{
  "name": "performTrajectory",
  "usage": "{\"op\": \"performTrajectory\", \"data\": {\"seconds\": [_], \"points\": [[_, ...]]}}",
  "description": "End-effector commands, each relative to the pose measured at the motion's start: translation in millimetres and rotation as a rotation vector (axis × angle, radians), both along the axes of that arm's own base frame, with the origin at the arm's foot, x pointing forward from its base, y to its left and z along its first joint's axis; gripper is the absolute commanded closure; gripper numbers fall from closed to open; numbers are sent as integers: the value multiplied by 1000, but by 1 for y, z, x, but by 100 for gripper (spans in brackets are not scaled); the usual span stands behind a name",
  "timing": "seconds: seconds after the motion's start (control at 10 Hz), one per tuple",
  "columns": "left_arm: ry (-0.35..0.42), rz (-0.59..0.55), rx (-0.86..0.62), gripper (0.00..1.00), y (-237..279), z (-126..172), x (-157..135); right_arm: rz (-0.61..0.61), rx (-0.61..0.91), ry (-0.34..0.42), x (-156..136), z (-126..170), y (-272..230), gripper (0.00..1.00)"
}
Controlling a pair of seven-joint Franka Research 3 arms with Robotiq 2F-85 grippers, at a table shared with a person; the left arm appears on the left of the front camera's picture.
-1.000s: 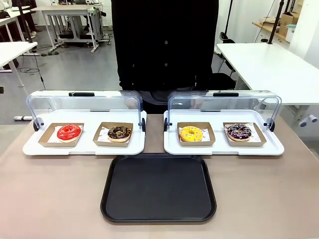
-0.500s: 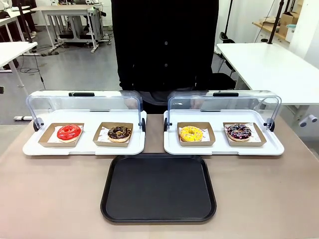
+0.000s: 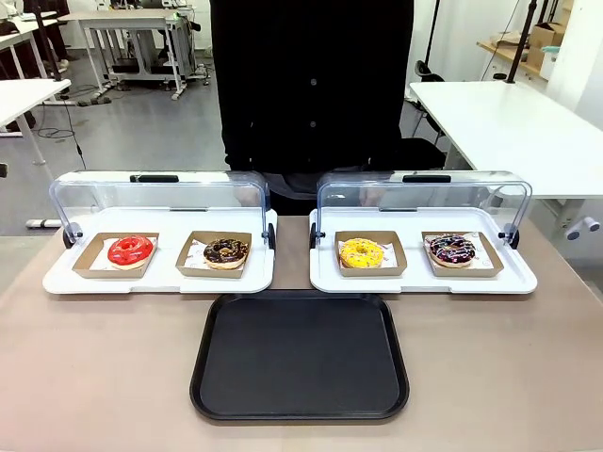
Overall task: Move the fourth donut from the left to the tray.
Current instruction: Pick up the Paper togo box containing the Donut indicated by the person and place it on the Handle tray.
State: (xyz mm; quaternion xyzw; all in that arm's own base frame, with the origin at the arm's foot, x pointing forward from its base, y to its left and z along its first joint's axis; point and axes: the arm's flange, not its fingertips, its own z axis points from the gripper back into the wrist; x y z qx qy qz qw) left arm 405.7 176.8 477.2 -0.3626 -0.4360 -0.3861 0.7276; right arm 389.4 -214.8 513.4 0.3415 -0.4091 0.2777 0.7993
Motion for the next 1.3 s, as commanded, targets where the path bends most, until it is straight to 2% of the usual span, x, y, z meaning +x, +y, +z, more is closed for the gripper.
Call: {"op": "performTrajectory", "data": {"seconds": [0.0, 1.2], "points": [[8, -11, -5, 0, 1, 2, 0, 11, 12, -40, 2, -1, 0, 0], [8, -11, -5, 0, 1, 2, 0, 11, 12, -40, 2, -1, 0, 0]]}}
